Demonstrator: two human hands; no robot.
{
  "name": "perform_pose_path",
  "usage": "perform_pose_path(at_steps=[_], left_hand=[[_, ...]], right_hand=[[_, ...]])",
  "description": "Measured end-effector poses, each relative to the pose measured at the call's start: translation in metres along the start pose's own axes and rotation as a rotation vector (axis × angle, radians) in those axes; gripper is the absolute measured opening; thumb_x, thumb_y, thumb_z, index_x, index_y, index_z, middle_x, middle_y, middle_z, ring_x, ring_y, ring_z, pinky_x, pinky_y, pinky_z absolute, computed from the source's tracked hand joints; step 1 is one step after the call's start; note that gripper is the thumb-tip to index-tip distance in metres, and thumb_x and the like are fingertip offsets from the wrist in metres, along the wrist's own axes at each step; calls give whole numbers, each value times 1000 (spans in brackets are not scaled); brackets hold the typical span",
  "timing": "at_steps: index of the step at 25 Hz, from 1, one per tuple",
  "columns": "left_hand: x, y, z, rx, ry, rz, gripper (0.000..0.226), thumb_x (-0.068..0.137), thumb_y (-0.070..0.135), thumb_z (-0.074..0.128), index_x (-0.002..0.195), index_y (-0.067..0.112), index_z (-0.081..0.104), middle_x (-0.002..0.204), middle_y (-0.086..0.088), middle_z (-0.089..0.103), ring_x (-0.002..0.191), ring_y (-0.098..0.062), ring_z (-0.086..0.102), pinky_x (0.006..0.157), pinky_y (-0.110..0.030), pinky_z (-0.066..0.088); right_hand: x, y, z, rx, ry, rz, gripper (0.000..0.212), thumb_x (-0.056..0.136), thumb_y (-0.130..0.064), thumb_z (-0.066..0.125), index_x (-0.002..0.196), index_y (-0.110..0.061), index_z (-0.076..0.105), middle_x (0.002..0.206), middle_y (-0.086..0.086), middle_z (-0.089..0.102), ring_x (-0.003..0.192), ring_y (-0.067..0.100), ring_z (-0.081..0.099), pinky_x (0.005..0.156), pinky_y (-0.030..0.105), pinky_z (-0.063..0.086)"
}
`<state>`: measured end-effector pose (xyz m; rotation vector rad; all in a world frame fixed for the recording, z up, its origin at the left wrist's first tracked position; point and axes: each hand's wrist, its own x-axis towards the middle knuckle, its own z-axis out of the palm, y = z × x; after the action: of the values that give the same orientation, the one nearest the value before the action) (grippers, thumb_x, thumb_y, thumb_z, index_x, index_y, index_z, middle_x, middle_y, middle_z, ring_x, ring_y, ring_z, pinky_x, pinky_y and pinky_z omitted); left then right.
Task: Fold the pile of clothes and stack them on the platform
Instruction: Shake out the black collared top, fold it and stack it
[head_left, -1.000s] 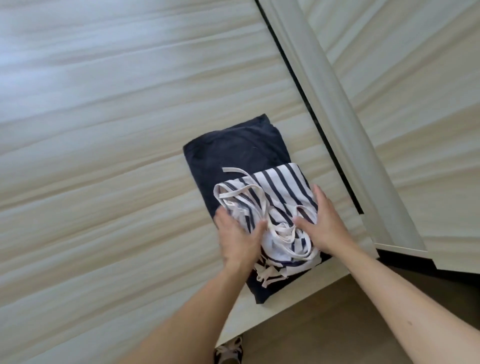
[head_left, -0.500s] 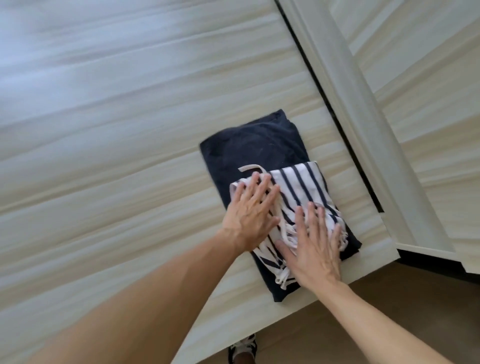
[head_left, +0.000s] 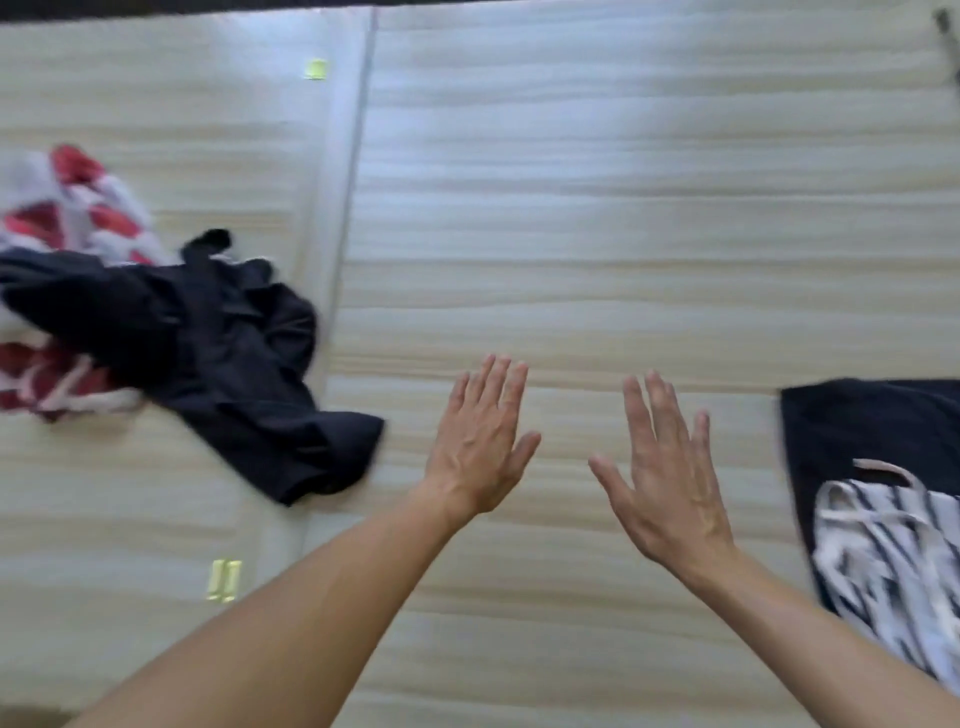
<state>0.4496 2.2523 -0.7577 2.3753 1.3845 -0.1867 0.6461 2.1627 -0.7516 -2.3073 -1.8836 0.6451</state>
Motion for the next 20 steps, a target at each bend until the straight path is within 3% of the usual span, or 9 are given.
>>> perform_pose_path(at_steps=[4, 7, 9, 11, 13, 16, 18, 20], left_hand=[[-46, -154, -35, 153, 51, -326, 83, 98, 51, 45, 160, 13, 5, 169, -13, 7, 157, -31, 0, 126, -47, 8], [-76, -247, -31, 36, -72, -596, 94, 92, 56, 57, 161, 23, 1, 169, -11, -7, 155, -38, -1, 122, -55, 22], [-93, -287, -12, -67, -238, -564, 109, 86, 56, 68, 160, 31, -8, 168, -7, -15, 151, -42, 11, 115, -54, 36], [-101, -294, 14, -12, -273, -411, 117, 82, 49, 76, 159, 31, -9, 165, -6, 3, 137, -39, 31, 104, -47, 47], [-96, -293, 33, 32, -154, -350, 97, 86, 33, 76, 158, 24, 11, 146, -6, 34, 119, -32, 46, 93, -42, 52], [-95, -285, 40, -216, -28, -382, 31, 90, 7, 59, 119, 16, 51, 111, -8, 59, 101, -34, 61, 81, -44, 52], [-110, -263, 50, -352, -93, -292, 12, 91, 8, 53, 102, 10, 57, 103, -13, 62, 99, -38, 61, 83, -50, 51], [-129, -226, 58, -449, -254, -187, 15, 95, 13, 50, 105, 5, 59, 109, -19, 60, 104, -42, 58, 87, -51, 48]], right_hand=[[49, -148, 26, 62, -48, -146, 86, 97, -46, 51, 161, -22, -2, 170, 5, 0, 157, 19, -2, 126, 49, -1], [68, -230, 56, 100, -136, -184, 83, 98, -47, 48, 161, -22, -1, 170, 5, 4, 157, 19, 2, 127, 46, 2], [77, -273, 81, 158, -211, -173, 82, 98, -46, 48, 161, -22, 1, 169, 4, 7, 156, 21, 8, 126, 44, 7], [85, -300, 101, 224, -267, -141, 81, 98, -45, 51, 161, -23, 5, 167, 3, 13, 152, 25, 20, 123, 42, 20], [95, -317, 119, 274, -317, -91, 81, 97, -43, 53, 160, -22, 7, 165, 2, 18, 149, 24, 28, 117, 39, 28], [116, -328, 133, 342, -357, 0, 83, 95, -37, 59, 161, -19, 11, 164, 6, 23, 148, 25, 29, 116, 39, 29], [128, -329, 137, 388, -359, 83, 86, 92, -37, 64, 160, -18, 16, 163, 7, 26, 148, 25, 30, 116, 40, 29], [128, -331, 140, 425, -400, 148, 93, 87, -40, 69, 160, -18, 16, 161, 7, 26, 146, 26, 32, 115, 39, 31]])
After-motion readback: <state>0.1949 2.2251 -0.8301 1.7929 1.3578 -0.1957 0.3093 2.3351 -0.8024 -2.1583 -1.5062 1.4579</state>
